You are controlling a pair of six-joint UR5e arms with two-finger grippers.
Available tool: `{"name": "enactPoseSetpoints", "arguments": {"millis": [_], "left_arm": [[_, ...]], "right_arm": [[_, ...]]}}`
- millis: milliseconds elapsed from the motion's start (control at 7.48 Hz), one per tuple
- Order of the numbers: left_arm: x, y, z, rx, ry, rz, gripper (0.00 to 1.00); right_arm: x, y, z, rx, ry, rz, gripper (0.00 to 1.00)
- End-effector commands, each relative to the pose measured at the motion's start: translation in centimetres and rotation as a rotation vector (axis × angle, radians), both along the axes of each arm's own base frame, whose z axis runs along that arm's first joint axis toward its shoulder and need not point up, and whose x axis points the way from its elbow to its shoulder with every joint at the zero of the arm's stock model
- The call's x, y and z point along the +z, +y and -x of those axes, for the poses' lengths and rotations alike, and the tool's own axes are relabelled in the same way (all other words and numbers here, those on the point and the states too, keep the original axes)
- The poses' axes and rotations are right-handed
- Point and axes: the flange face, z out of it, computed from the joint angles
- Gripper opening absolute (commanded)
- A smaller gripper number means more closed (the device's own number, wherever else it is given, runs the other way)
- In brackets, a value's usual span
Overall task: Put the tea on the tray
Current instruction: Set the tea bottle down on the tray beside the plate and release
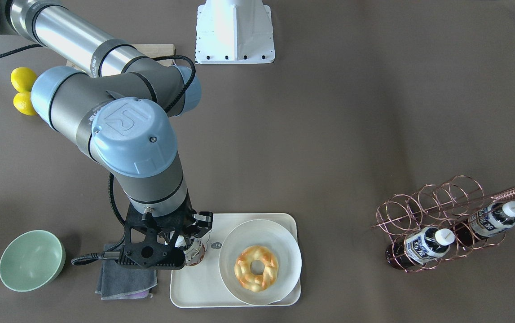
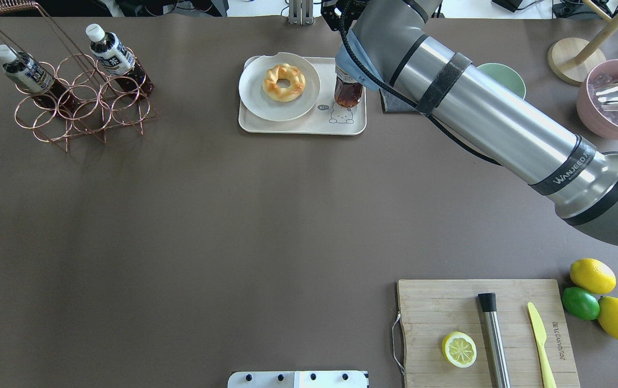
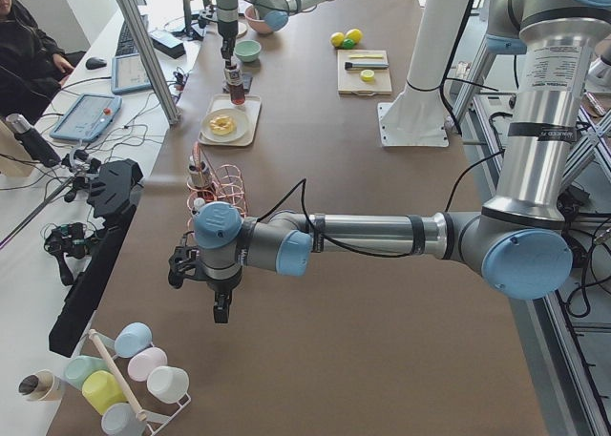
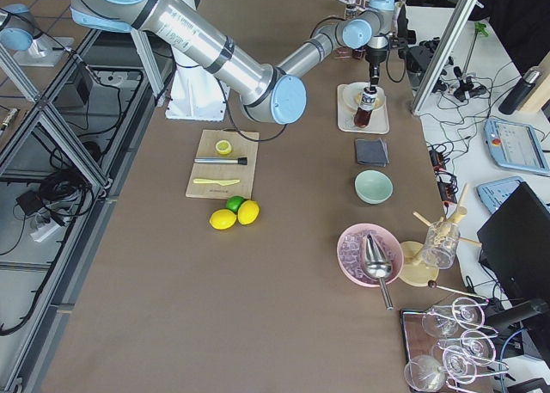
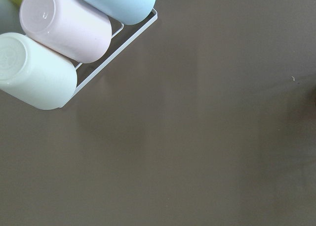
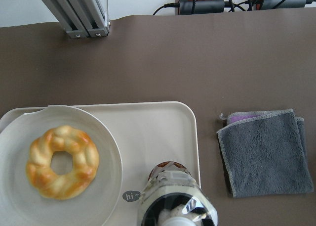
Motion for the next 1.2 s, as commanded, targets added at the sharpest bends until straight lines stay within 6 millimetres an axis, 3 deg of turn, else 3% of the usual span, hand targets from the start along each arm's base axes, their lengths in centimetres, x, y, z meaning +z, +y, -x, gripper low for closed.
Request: {"name": "enactPoseSetpoints", "arguments": {"millis": [0, 134, 535, 802, 936, 1070], "left_arm": [[0.2, 0.0, 0.0, 0.0, 0.0, 0.003, 0.98], [0.3, 0.0, 0.0, 0.0, 0.0, 0.005, 0.98], [0.4, 0.0, 0.0, 0.0, 0.0, 0.008, 0.98], [0.2, 0.0, 0.0, 0.0, 0.0, 0.005, 0.98], [0.3, 0.0, 0.0, 0.0, 0.0, 0.006, 0.98], [0.4, 0.0, 0.0, -0.001, -0.003, 0.009, 0.98]], "right_arm": [[0.4, -0.1, 0.1, 0.01, 0.015, -0.008, 0.51], [0.6, -0.1, 0.2, 0.011, 0.011, -0.014, 0.95], [-0.3, -0.1, -0.2, 0.057, -0.021, -0.006, 1.0], [-3.8, 0.1, -4.7, 0.05, -0.095, 0.019, 1.0], [-4.5, 2.5, -7.9, 0.05, -0.079, 0.043, 1.0], [-1.0, 5.6, -11.7, 0.017, -0.051, 0.014, 1.0]]}}
